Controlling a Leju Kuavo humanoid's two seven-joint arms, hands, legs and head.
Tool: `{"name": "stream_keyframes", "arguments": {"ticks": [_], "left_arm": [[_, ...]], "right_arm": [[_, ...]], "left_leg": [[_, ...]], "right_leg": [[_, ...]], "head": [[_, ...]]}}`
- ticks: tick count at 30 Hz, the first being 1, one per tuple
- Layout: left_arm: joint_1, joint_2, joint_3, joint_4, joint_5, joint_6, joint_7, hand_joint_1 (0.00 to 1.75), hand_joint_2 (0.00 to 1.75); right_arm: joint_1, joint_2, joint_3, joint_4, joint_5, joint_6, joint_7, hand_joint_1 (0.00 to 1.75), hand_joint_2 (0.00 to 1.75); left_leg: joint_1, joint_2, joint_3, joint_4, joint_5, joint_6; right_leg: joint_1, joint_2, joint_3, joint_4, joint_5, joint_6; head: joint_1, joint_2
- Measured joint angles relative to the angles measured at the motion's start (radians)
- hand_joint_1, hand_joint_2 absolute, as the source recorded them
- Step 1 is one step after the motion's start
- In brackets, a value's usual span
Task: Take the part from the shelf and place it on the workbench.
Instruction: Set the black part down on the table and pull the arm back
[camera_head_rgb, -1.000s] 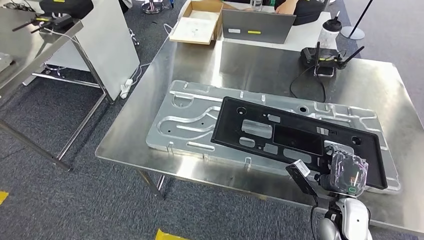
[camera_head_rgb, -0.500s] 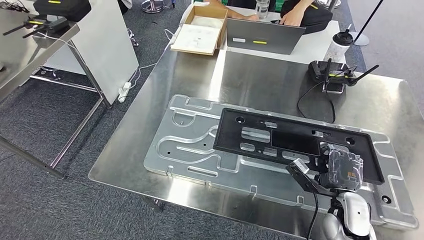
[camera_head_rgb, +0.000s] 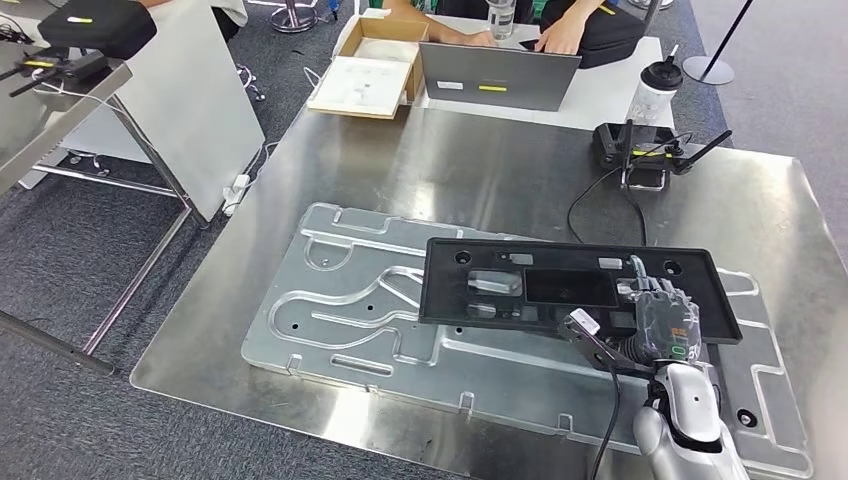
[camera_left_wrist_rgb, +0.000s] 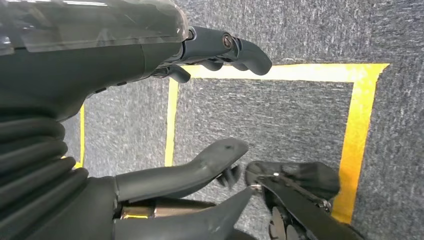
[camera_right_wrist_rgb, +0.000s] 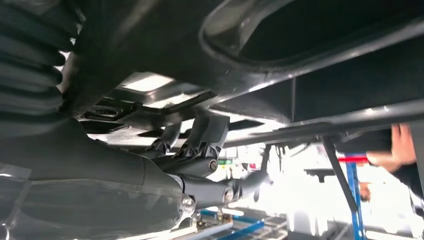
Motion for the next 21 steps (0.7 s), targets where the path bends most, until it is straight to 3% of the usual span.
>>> {"name": "stream_keyframes", "arguments": {"ticks": [2,4,6,8,10,11,12,13,14,16,17,18,21], "left_arm": [[-0.003,0.003,0.000,0.000,0.006,-0.004,0.001,0.00,0.00],[-0.003,0.004,0.001,0.000,0.010,-0.009,0.000,0.00,0.00],[-0.001,0.004,0.002,0.001,0.014,-0.015,0.000,0.00,0.00],[-0.002,0.003,0.002,0.002,0.018,-0.020,-0.002,0.00,0.00],[-0.002,0.004,0.002,0.002,0.019,-0.024,-0.004,0.00,0.00],[-0.002,0.004,0.002,0.002,0.019,-0.025,-0.004,0.00,0.00],[-0.002,0.004,0.002,0.002,0.019,-0.025,-0.004,0.00,0.00],[-0.001,0.004,0.002,0.002,0.019,-0.026,-0.004,0.00,0.00],[-0.001,0.003,0.002,0.002,0.019,-0.026,-0.004,0.00,0.00],[-0.002,0.003,0.002,0.002,0.019,-0.026,-0.004,0.00,0.00],[-0.002,0.002,0.002,0.002,0.020,-0.026,-0.004,0.00,0.00],[-0.002,0.002,0.002,0.002,0.020,-0.027,-0.004,0.00,0.00],[0.000,0.002,0.003,0.002,0.023,-0.028,-0.004,0.00,0.00]], "right_arm": [[-0.002,0.001,0.006,0.013,-0.003,-0.003,0.001,0.00,0.00],[-0.005,0.001,0.009,0.024,-0.006,-0.006,0.001,0.00,0.00],[-0.005,0.001,0.013,0.033,-0.008,-0.007,0.000,0.00,0.00],[-0.004,0.002,0.016,0.042,-0.010,-0.007,-0.002,0.00,0.00],[-0.003,0.002,0.018,0.051,-0.012,-0.007,-0.003,0.00,0.00],[-0.003,0.002,0.019,0.055,-0.012,-0.007,-0.004,0.00,0.00],[-0.002,0.002,0.020,0.058,-0.012,-0.007,-0.004,0.00,0.00],[-0.001,0.002,0.021,0.061,-0.012,-0.007,-0.005,0.00,0.00],[-0.002,0.002,0.022,0.064,-0.012,-0.007,-0.005,0.00,0.00],[-0.004,0.002,0.023,0.066,-0.012,-0.007,-0.005,0.00,0.00],[-0.005,0.002,0.025,0.067,-0.012,-0.007,-0.005,0.00,0.00],[-0.007,0.002,0.025,0.068,-0.012,-0.007,-0.005,0.00,0.00],[-0.010,0.003,0.028,0.072,-0.012,-0.006,-0.005,0.00,0.00]], "left_leg": [[-0.013,0.003,0.034,-0.099,0.043,0.018],[-0.018,0.003,0.039,-0.119,0.056,0.024],[-0.011,0.005,0.039,-0.136,0.085,0.030],[-0.004,0.008,0.031,-0.155,0.108,0.039],[-0.005,0.009,0.015,-0.157,0.121,0.043],[-0.004,0.009,0.005,-0.155,0.127,0.042],[-0.004,0.009,-0.006,-0.152,0.133,0.040],[-0.002,0.009,-0.017,-0.148,0.138,0.037],[0.000,0.009,-0.027,-0.143,0.143,0.033],[0.003,0.008,-0.045,-0.133,0.153,0.021],[0.003,0.007,-0.049,-0.130,0.158,0.014],[0.003,0.006,-0.051,-0.129,0.165,0.007],[0.004,0.002,-0.058,-0.130,0.177,-0.014]], "right_leg": [[0.005,-0.001,-0.001,0.001,0.001,0.002],[0.006,-0.002,-0.004,0.001,0.005,0.009],[0.006,-0.002,-0.008,0.002,0.000,0.020],[0.004,-0.002,-0.026,0.048,-0.052,0.031],[-0.004,-0.002,-0.059,0.156,-0.136,0.041],[-0.009,-0.002,-0.070,0.206,-0.163,0.046],[-0.014,-0.003,-0.068,0.232,-0.170,0.051],[-0.018,-0.003,-0.049,0.222,-0.157,0.055],[-0.022,-0.004,-0.012,0.177,-0.131,0.060],[-0.026,-0.003,0.077,0.045,-0.095,0.064],[-0.025,0.000,0.104,0.001,-0.087,0.060],[-0.022,0.002,0.115,-0.023,-0.087,0.054],[-0.018,0.002,0.098,-0.028,-0.068,0.028]], "head": [[0.000,0.000],[0.000,0.000],[0.000,0.000],[0.001,0.000],[0.001,0.000],[0.001,0.000],[0.001,0.000],[0.001,0.000],[0.001,0.000],[0.001,0.000],[0.001,0.000],[0.000,0.000],[0.000,0.000]]}}
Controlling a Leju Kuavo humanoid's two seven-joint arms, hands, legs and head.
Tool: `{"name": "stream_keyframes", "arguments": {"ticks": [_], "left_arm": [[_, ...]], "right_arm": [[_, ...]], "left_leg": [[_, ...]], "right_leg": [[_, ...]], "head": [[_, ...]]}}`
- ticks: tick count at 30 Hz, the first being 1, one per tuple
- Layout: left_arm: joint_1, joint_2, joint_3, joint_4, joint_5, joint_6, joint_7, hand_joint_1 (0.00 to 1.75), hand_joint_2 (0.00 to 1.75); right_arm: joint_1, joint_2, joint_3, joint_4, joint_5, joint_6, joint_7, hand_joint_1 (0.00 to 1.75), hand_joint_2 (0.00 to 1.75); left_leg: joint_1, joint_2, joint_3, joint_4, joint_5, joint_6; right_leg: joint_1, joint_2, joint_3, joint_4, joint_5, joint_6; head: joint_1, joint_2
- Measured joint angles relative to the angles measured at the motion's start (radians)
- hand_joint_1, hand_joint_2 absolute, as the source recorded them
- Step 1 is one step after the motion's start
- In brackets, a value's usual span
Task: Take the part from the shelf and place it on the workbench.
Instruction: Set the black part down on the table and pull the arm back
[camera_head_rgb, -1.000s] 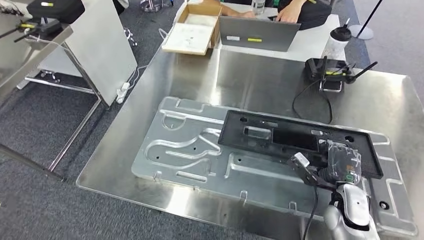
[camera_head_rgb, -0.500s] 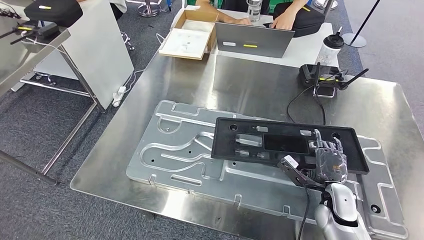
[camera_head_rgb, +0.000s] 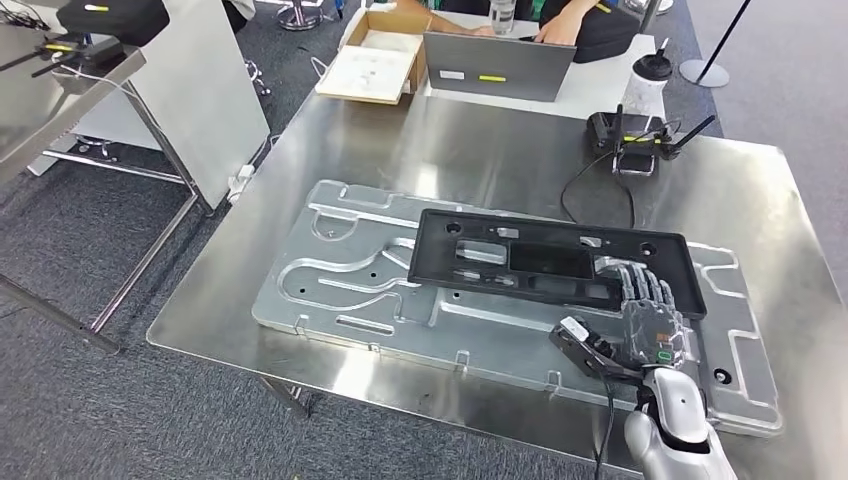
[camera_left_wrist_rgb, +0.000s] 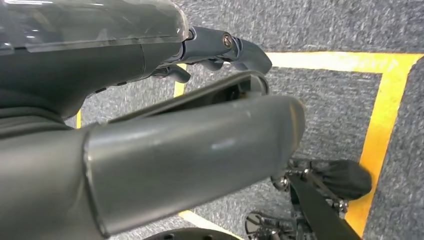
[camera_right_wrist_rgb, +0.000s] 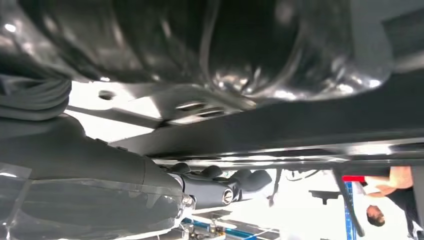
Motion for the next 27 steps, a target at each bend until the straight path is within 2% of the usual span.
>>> {"name": "stream_keyframes", "arguments": {"ticks": [1,2,3,4,5,6,7,8,9,10,11,12,13,15,16,17,18,19,20,21,22,23,24,25,26,27], "left_arm": [[0.001,0.000,0.001,0.000,0.001,0.000,0.000,0.00,0.00],[0.001,0.000,0.001,0.000,0.001,0.000,0.000,0.00,0.00],[0.001,0.000,0.002,0.000,0.001,0.000,0.000,0.00,0.00],[0.001,0.000,0.002,0.000,0.001,-0.001,0.001,0.00,0.00],[0.000,-0.001,0.002,0.000,0.001,-0.001,0.001,0.00,0.00],[0.000,-0.001,0.002,0.000,0.001,-0.002,0.001,0.00,0.00],[0.000,-0.001,0.002,0.000,0.002,-0.003,0.003,0.00,0.00],[0.000,-0.001,0.003,0.000,0.003,-0.004,0.005,0.00,0.00],[-0.001,-0.001,0.004,0.000,0.004,-0.005,0.007,0.00,0.00],[-0.002,0.001,0.005,0.000,0.005,-0.005,0.009,0.00,0.00],[-0.003,0.002,0.005,0.000,0.005,-0.006,0.011,0.00,0.00],[-0.005,0.003,0.005,0.000,0.005,-0.006,0.012,0.00,0.00],[-0.007,0.004,0.005,0.000,0.005,-0.006,0.013,0.00,0.00],[-0.008,0.003,0.006,0.000,0.005,-0.006,0.014,0.00,0.00],[-0.008,0.002,0.006,0.000,0.006,-0.005,0.015,0.00,0.00],[-0.008,0.002,0.006,0.000,0.006,-0.004,0.015,0.00,0.00],[-0.007,0.001,0.006,0.000,0.006,-0.003,0.015,0.00,0.00],[-0.006,0.001,0.006,0.000,0.008,0.000,0.015,0.00,0.00],[-0.005,0.001,0.007,0.000,0.010,0.002,0.015,0.00,0.00],[-0.004,0.001,0.007,0.000,0.011,0.003,0.015,0.00,0.00],[-0.004,0.001,0.007,0.000,0.013,0.005,0.015,0.00,0.00],[-0.004,0.001,0.007,0.000,0.014,0.006,0.015,0.00,0.00],[-0.004,0.000,0.007,0.000,0.016,0.006,0.015,0.00,0.00],[-0.004,-0.001,0.008,0.000,0.017,0.007,0.015,0.00,0.00],[-0.004,-0.003,0.009,0.000,0.018,0.008,0.015,0.00,0.00],[-0.003,-0.004,0.010,0.000,0.019,0.008,0.015,0.00,0.00]], "right_arm": [[-0.002,0.000,0.002,0.001,0.000,0.001,0.000,0.00,0.00],[-0.003,0.001,0.003,0.001,0.000,0.003,-0.001,0.00,0.00],[-0.004,0.001,0.004,0.002,0.000,0.005,-0.001,0.00,0.00],[-0.005,0.001,0.005,0.003,0.000,0.007,-0.002,0.00,0.00],[-0.005,0.002,0.006,0.004,0.000,0.009,-0.002,0.00,0.00],[-0.005,0.002,0.007,0.005,0.000,0.010,-0.003,0.00,0.00],[-0.005,0.002,0.007,0.007,0.000,0.011,-0.003,0.00,0.00],[-0.007,0.002,0.008,0.009,0.001,0.011,-0.004,0.00,0.00],[-0.009,0.002,0.010,0.010,0.003,0.010,-0.004,0.00,0.44],[-0.012,0.002,0.012,0.011,0.005,0.008,-0.006,0.00,0.87],[-0.015,0.003,0.014,0.012,0.008,0.006,-0.007,0.00,1.31],[-0.019,0.003,0.016,0.012,0.012,0.001,-0.007,0.00,1.75],[-0.022,0.004,0.020,0.012,0.018,-0.006,-0.008,0.00,1.75],[-0.026,0.005,0.025,0.009,0.039,-0.032,-0.006,0.00,1.75],[-0.026,0.005,0.027,0.004,0.053,-0.050,-0.005,0.00,1.75],[-0.026,0.005,0.028,-0.006,0.066,-0.067,-0.004,0.00,1.75],[-0.026,0.006,0.030,-0.019,0.077,-0.082,-0.003,0.00,1.75],[-0.026,0.006,0.032,-0.036,0.087,-0.092,-0.003,0.00,1.75],[-0.026,0.006,0.034,-0.053,0.095,-0.099,-0.003,0.00,1.75],[-0.025,0.006,0.037,-0.071,0.105,-0.105,-0.003,0.00,1.75],[-0.024,0.007,0.041,-0.090,0.116,-0.112,-0.003,0.00,1.75],[-0.024,0.007,0.046,-0.110,0.130,-0.121,-0.003,0.00,1.75],[-0.024,0.007,0.052,-0.134,0.144,-0.133,-0.005,0.00,1.75],[-0.025,0.007,0.058,-0.161,0.158,-0.144,-0.007,0.00,1.75],[-0.026,0.007,0.065,-0.191,0.170,-0.153,-0.009,0.00,1.75],[-0.026,0.007,0.074,-0.219,0.179,-0.160,-0.011,0.00,1.75]], "left_leg": [[0.001,-0.001,-0.008,0.014,-0.021,-0.006],[0.003,-0.001,-0.021,0.046,-0.061,-0.010],[0.004,-0.001,-0.036,0.097,-0.115,-0.013],[0.004,0.000,-0.052,0.160,-0.166,-0.016],[0.004,0.000,-0.062,0.222,-0.200,-0.018],[0.004,0.000,-0.061,0.267,-0.210,-0.018],[0.003,0.000,-0.046,0.282,-0.196,-0.016],[0.002,0.000,-0.013,0.262,-0.171,-0.011],[0.000,-0.001,0.036,0.208,-0.147,-0.004],[-0.004,-0.001,0.096,0.133,-0.139,0.005],[-0.007,-0.001,0.149,0.058,-0.144,0.012],[-0.011,-0.001,0.184,0.001,-0.153,0.018],[-0.014,-0.001,0.201,-0.032,-0.161,0.022],[-0.014,0.001,0.195,-0.050,-0.146,0.031],[-0.012,0.004,0.189,-0.056,-0.133,0.039],[-0.010,0.007,0.179,-0.061,-0.118,0.047],[-0.008,0.010,0.166,-0.063,-0.103,0.052],[-0.009,0.010,0.150,-0.063,-0.091,0.056],[-0.009,0.011,0.133,-0.061,-0.079,0.057],[-0.009,0.012,0.116,-0.058,-0.068,0.055],[-0.009,0.012,0.098,-0.053,-0.058,0.053],[-0.008,0.013,0.080,-0.046,-0.049,0.051],[-0.008,0.013,0.062,-0.038,-0.041,0.047],[-0.008,0.013,0.046,-0.028,-0.034,0.042],[-0.009,0.012,0.033,-0.019,-0.029,0.037],[-0.010,0.012,0.024,-0.012,-0.022,0.031]], "right_leg": [[-0.001,-0.003,-0.009,-0.001,0.010,-0.011],[-0.003,-0.006,-0.021,-0.003,0.022,-0.020],[-0.003,-0.009,-0.034,-0.003,0.033,-0.025],[-0.002,-0.010,-0.048,-0.002,0.044,-0.029],[0.000,-0.012,-0.062,-0.001,0.055,-0.030],[0.002,-0.014,-0.076,0.000,0.065,-0.030],[0.005,-0.016,-0.091,0.002,0.076,-0.029],[0.007,-0.017,-0.105,0.003,0.086,-0.029],[0.008,-0.017,-0.117,0.004,0.096,-0.027],[0.011,-0.017,-0.127,0.005,0.105,-0.025],[0.012,-0.017,-0.134,0.006,0.114,-0.021],[0.013,-0.018,-0.138,0.006,0.123,-0.016],[0.012,-0.019,-0.140,0.004,0.132,-0.010],[0.008,-0.018,-0.143,-0.002,0.146,0.003],[0.006,-0.017,-0.148,0.006,0.132,0.008],[0.006,-0.014,-0.158,0.029,0.098,0.012],[0.004,-0.013,-0.172,0.074,0.047,0.015],[0.003,-0.012,-0.188,0.134,-0.008,0.018],[0.002,-0.011,-0.199,0.198,-0.047,0.021],[0.001,-0.011,-0.203,0.250,-0.061,0.023],[0.001,-0.011,-0.196,0.275,-0.050,0.025],[0.000,-0.011,-0.172,0.268,-0.022,0.026],[-0.001,-0.011,-0.132,0.228,0.007,0.027],[-0.002,-0.011,-0.079,0.162,0.016,0.026],[0.000,-0.010,-0.028,0.089,0.010,0.023],[0.001,-0.009,0.008,0.032,-0.004,0.018]], "head": [[0.000,0.000],[-0.001,0.000],[-0.001,0.000],[-0.001,0.000],[-0.001,0.000],[-0.001,0.000],[-0.002,0.000],[-0.002,0.000],[-0.002,0.000],[-0.002,0.000],[-0.001,0.000],[-0.001,0.000],[-0.001,0.000],[-0.001,0.000],[-0.001,0.000],[-0.001,0.000],[-0.001,0.000],[0.000,0.000],[-0.001,0.000],[0.000,0.000],[0.000,0.000],[0.000,0.000],[0.000,0.000],[0.000,0.000],[-0.001,0.000],[-0.001,0.000]]}}
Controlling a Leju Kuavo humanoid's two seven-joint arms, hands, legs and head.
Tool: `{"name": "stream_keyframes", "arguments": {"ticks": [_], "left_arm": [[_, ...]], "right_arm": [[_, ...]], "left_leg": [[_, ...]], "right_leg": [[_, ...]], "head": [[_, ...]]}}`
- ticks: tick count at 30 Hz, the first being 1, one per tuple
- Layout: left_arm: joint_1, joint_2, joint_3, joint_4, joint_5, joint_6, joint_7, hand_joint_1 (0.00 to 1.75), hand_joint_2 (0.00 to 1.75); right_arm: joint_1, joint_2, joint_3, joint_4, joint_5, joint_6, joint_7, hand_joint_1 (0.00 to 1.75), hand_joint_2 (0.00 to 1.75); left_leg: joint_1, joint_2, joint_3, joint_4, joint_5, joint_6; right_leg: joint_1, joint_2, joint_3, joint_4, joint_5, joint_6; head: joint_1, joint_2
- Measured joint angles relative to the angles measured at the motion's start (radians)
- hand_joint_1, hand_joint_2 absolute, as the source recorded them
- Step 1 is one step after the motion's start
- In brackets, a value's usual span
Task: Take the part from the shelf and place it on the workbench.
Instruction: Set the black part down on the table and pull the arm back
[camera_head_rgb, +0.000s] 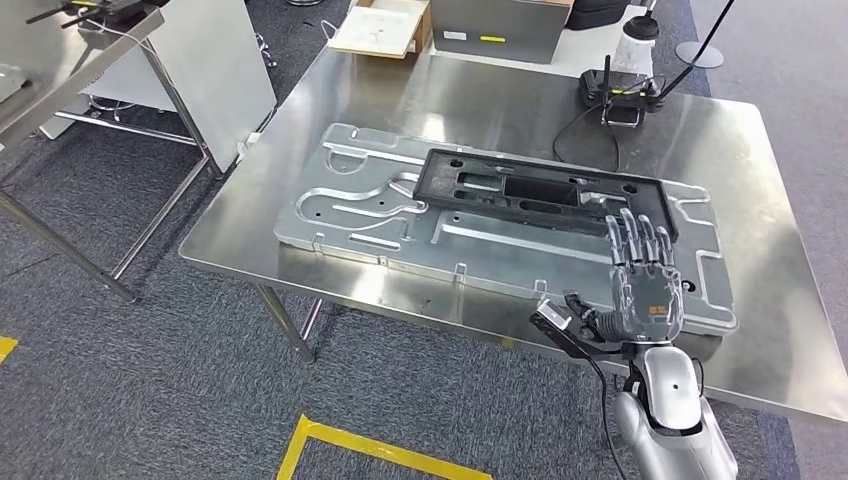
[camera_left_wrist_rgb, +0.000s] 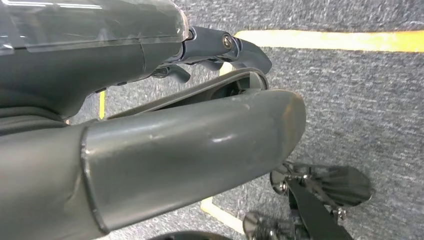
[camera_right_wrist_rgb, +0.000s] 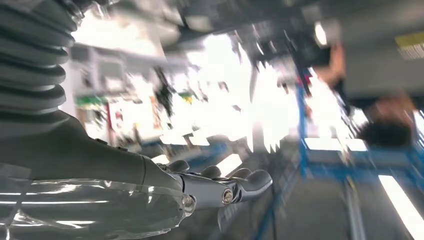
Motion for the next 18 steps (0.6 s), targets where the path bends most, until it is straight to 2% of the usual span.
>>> {"name": "stream_keyframes", "arguments": {"ticks": [1,2,3,4,5,6,8,9,10,11,12,13,14,15,16,17,18], "left_arm": [[0.000,-0.001,0.002,0.000,0.001,0.001,0.000,0.00,0.00],[0.001,-0.001,0.004,0.000,0.002,0.001,0.000,0.00,0.00],[0.002,-0.001,0.006,0.000,0.003,0.001,0.000,0.00,0.00],[0.003,-0.001,0.008,0.000,0.003,0.001,0.000,0.00,0.00],[0.004,-0.002,0.010,0.000,0.003,0.001,0.000,0.00,0.00],[0.004,-0.002,0.012,0.000,0.003,0.001,0.000,0.00,0.00],[0.005,-0.002,0.012,0.000,0.003,0.001,0.000,0.00,0.00],[0.005,-0.002,0.013,0.000,0.004,0.001,0.000,0.00,0.00],[0.004,-0.002,0.013,0.000,0.004,0.001,0.000,0.00,0.00],[0.004,-0.002,0.013,0.000,0.005,0.001,0.000,0.00,0.00],[0.003,-0.002,0.014,0.000,0.006,0.001,0.000,0.00,0.00],[0.003,-0.002,0.014,0.000,0.008,0.002,0.000,0.00,0.00],[0.002,-0.002,0.014,0.000,0.010,0.002,0.000,0.00,0.00],[0.002,-0.001,0.014,0.000,0.012,0.002,-0.001,0.00,0.00],[0.001,-0.001,0.015,0.000,0.015,0.003,-0.001,0.00,0.00],[0.000,-0.002,0.016,0.000,0.017,0.003,-0.002,0.00,0.00],[0.001,-0.002,0.017,0.000,0.020,0.003,-0.002,0.00,0.00]], "right_arm": [[0.000,0.000,0.008,-0.025,0.006,-0.003,-0.001,0.00,1.75],[0.002,0.001,0.017,-0.046,0.010,-0.005,-0.001,0.00,1.75],[0.003,0.002,0.026,-0.063,0.013,-0.005,0.000,0.00,1.75],[0.004,0.003,0.034,-0.077,0.014,-0.005,0.000,0.00,1.75],[0.005,0.004,0.042,-0.090,0.014,-0.004,0.000,0.00,1.75],[0.007,0.005,0.048,-0.100,0.015,-0.004,0.000,0.00,1.75],[0.009,0.006,0.058,-0.115,0.015,-0.005,0.000,0.00,1.75],[0.012,0.007,0.062,-0.120,0.015,-0.007,-0.001,0.00,1.75],[0.015,0.007,0.067,-0.125,0.015,-0.008,-0.003,0.00,1.75],[0.020,0.008,0.073,-0.131,0.015,-0.010,-0.005,0.00,1.75],[0.027,0.009,0.082,-0.139,0.017,-0.012,-0.008,0.00,1.75],[0.035,0.011,0.093,-0.149,0.021,-0.015,-0.010,0.00,1.75],[0.044,0.014,0.105,-0.160,0.025,-0.019,-0.011,0.00,1.75],[0.055,0.017,0.118,-0.171,0.028,-0.023,-0.012,0.00,1.75],[0.067,0.022,0.133,-0.181,0.031,-0.027,-0.011,0.00,1.75],[0.080,0.028,0.148,-0.188,0.031,-0.030,-0.010,0.00,1.75],[0.092,0.033,0.163,-0.194,0.028,-0.031,-0.010,0.00,1.75]], "left_leg": [[-0.001,0.000,-0.005,0.004,0.007,-0.006],[-0.001,-0.001,-0.008,0.005,0.015,-0.013],[0.000,-0.001,-0.012,0.006,0.019,-0.019],[0.002,-0.002,-0.019,0.014,0.007,-0.025],[0.004,-0.003,-0.030,0.036,-0.024,-0.031],[0.006,-0.004,-0.044,0.077,-0.072,-0.037],[0.009,-0.004,-0.070,0.196,-0.172,-0.045],[0.010,-0.004,-0.074,0.252,-0.193,-0.048],[0.010,-0.004,-0.066,0.284,-0.188,-0.048],[0.010,-0.004,-0.043,0.284,-0.165,-0.046],[0.010,-0.005,-0.003,0.249,-0.138,-0.042],[0.009,-0.006,0.051,0.186,-0.121,-0.035],[0.006,-0.006,0.111,0.104,-0.124,-0.028],[0.003,-0.007,0.157,0.035,-0.135,-0.021],[-0.001,-0.007,0.187,-0.014,-0.147,-0.016],[-0.004,-0.007,0.198,-0.040,-0.151,-0.011],[-0.004,-0.006,0.193,-0.047,-0.141,-0.005]], "right_leg": [[0.002,0.001,0.018,-0.034,-0.015,-0.006],[0.005,0.001,0.019,-0.045,-0.016,-0.015],[0.004,-0.001,0.009,-0.043,-0.007,-0.024],[0.003,-0.003,-0.001,-0.042,0.004,-0.033],[0.002,-0.005,-0.015,-0.043,0.016,-0.043],[0.001,-0.007,-0.030,-0.044,0.030,-0.050],[0.003,-0.007,-0.060,-0.041,0.055,-0.055],[0.005,-0.007,-0.076,-0.039,0.067,-0.055],[0.006,-0.008,-0.093,-0.035,0.078,-0.055],[0.008,-0.009,-0.111,-0.032,0.088,-0.054],[0.009,-0.009,-0.127,-0.028,0.099,-0.053],[0.010,-0.009,-0.140,-0.025,0.109,-0.051],[0.012,-0.009,-0.149,-0.023,0.118,-0.048],[0.012,-0.009,-0.154,-0.023,0.127,-0.043],[0.011,-0.011,-0.156,-0.025,0.137,-0.038],[0.011,-0.012,-0.157,-0.029,0.148,-0.031],[0.010,-0.013,-0.158,-0.033,0.158,-0.025]], "head": [[0.000,0.000],[0.000,0.000],[0.000,0.000],[0.000,0.000],[0.000,0.000],[-0.001,0.000],[-0.001,0.000],[-0.001,0.000],[-0.001,0.000],[-0.001,0.000],[-0.001,0.000],[-0.001,0.000],[-0.001,0.000],[-0.001,0.000],[-0.001,0.000],[-0.001,0.000],[0.000,0.000]]}}
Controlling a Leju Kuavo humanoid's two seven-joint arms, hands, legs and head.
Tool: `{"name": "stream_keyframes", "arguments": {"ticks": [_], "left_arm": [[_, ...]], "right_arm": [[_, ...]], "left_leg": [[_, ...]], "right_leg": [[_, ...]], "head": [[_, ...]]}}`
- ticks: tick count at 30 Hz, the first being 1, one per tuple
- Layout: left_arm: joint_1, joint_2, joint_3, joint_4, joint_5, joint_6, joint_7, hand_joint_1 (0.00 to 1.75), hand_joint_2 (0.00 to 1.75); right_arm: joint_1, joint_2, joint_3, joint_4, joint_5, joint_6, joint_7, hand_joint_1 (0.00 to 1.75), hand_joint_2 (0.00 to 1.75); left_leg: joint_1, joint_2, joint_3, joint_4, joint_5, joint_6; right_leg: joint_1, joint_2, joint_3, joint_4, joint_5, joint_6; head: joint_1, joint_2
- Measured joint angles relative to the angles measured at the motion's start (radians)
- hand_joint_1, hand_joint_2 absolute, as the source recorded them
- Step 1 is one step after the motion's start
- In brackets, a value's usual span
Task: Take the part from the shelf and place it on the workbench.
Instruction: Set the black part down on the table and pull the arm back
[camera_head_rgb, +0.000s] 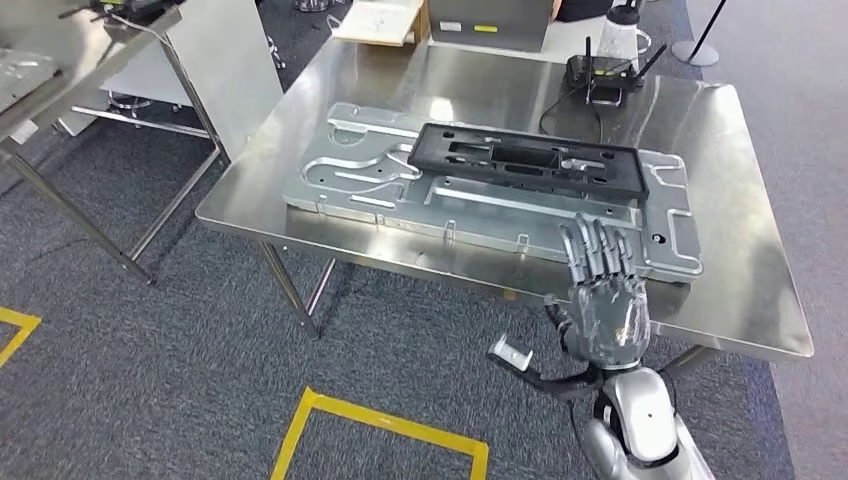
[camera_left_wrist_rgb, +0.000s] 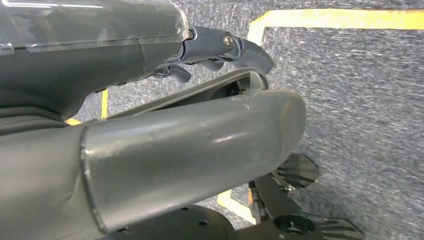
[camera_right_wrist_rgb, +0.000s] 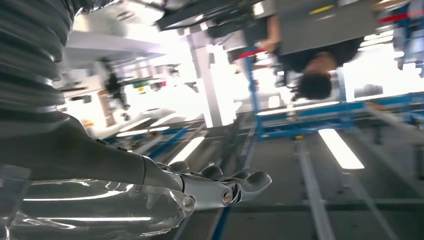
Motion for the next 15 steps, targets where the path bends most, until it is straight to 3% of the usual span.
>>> {"name": "stream_keyframes", "arguments": {"ticks": [1,2,4,5,6,7,8,10,12,13,15], "left_arm": [[0.000,-0.001,0.001,0.000,0.002,0.000,0.000,0.00,0.00],[0.000,-0.002,0.003,0.000,0.004,0.000,0.000,0.00,0.00],[-0.001,-0.004,0.005,0.000,0.010,0.000,0.001,0.00,0.00],[0.000,-0.004,0.007,0.000,0.014,0.000,0.001,0.00,0.00],[0.000,-0.004,0.010,0.000,0.017,0.000,0.001,0.00,0.00],[0.001,-0.004,0.013,0.000,0.020,0.000,0.001,0.00,0.00],[0.001,-0.005,0.017,0.000,0.023,0.000,0.001,0.00,0.00],[0.002,-0.006,0.023,0.000,0.030,0.001,-0.001,0.00,0.00],[0.003,-0.008,0.028,0.000,0.039,0.004,-0.003,0.00,0.00],[0.003,-0.009,0.031,0.000,0.044,0.005,-0.004,0.00,0.00],[0.006,-0.011,0.039,0.000,0.052,0.008,-0.006,0.00,0.00]], "right_arm": [[0.013,0.005,0.016,-0.004,-0.004,0.000,0.000,0.00,1.31],[0.025,0.010,0.033,-0.006,-0.010,0.001,0.000,0.00,0.87],[0.050,0.017,0.064,-0.008,-0.030,0.001,-0.001,0.00,0.00],[0.065,0.020,0.078,-0.008,-0.044,0.001,-0.003,0.00,0.00],[0.081,0.024,0.092,-0.008,-0.059,-0.001,-0.006,0.00,0.00],[0.098,0.028,0.105,-0.007,-0.075,-0.004,-0.010,0.00,0.00],[0.117,0.032,0.116,-0.006,-0.092,-0.007,-0.015,0.00,0.00],[0.149,0.042,0.134,-0.004,-0.142,-0.016,-0.030,0.00,0.00],[0.178,0.054,0.141,-0.001,-0.219,-0.029,-0.050,0.00,0.00],[0.194,0.061,0.141,0.004,-0.268,-0.039,-0.062,0.00,0.00],[0.233,0.074,0.135,0.028,-0.369,-0.064,-0.094,0.00,0.00]], "left_leg": [[0.001,0.003,-0.007,-0.006,0.014,0.007],[0.004,0.006,-0.017,-0.011,0.029,0.017],[0.006,0.011,-0.047,-0.015,0.059,0.029],[0.006,0.011,-0.065,-0.013,0.072,0.032],[0.006,0.011,-0.083,-0.011,0.085,0.031],[0.005,0.011,-0.102,-0.007,0.097,0.029],[0.006,0.011,-0.122,-0.002,0.107,0.027],[0.007,0.011,-0.159,0.016,0.124,0.019],[0.005,0.010,-0.186,0.036,0.135,0.009],[0.004,0.010,-0.193,0.041,0.142,0.003],[0.005,0.009,-0.198,0.041,0.159,-0.010]], "right_leg": [[-0.001,0.002,-0.003,0.000,-0.004,0.005],[-0.001,0.004,-0.011,0.015,-0.029,0.010],[-0.004,0.009,-0.036,0.101,-0.132,0.016],[-0.006,0.010,-0.048,0.165,-0.184,0.019],[-0.008,0.010,-0.055,0.224,-0.211,0.022],[-0.009,0.010,-0.051,0.264,-0.212,0.024],[-0.010,0.010,-0.033,0.275,-0.190,0.026],[-0.012,0.009,0.052,0.195,-0.139,0.027],[-0.009,0.009,0.157,0.049,-0.154,0.022],[-0.006,0.009,0.188,-0.002,-0.173,0.017],[-0.003,0.009,0.194,-0.034,-0.180,0.006]], "head": [[0.000,0.000],[0.000,0.000],[0.000,0.000],[0.000,0.000],[0.000,0.000],[0.000,0.000],[0.000,0.000],[0.000,0.000],[0.000,0.000],[0.000,0.000],[0.000,0.000]]}}
